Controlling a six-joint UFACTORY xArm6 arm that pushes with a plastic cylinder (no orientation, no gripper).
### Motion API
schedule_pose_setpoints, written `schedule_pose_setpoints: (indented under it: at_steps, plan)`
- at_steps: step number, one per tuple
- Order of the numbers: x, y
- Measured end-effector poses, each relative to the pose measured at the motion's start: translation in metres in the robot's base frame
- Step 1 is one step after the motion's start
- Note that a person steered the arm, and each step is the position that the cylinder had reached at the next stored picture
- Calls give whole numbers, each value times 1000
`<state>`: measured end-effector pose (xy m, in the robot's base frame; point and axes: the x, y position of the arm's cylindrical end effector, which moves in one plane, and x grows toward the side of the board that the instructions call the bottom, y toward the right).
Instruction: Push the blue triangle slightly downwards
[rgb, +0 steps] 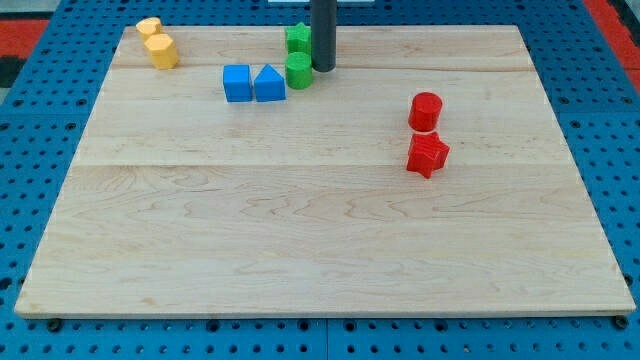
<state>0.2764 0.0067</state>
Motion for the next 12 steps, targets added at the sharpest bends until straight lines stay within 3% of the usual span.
schedule_pose_setpoints:
  at_steps: [2,4,5,7,9,12]
  plan:
    - [64,7]
    - [115,-79]
    - [107,-120]
    - [18,-167]
    - [-16,-102]
    - [-4,-66]
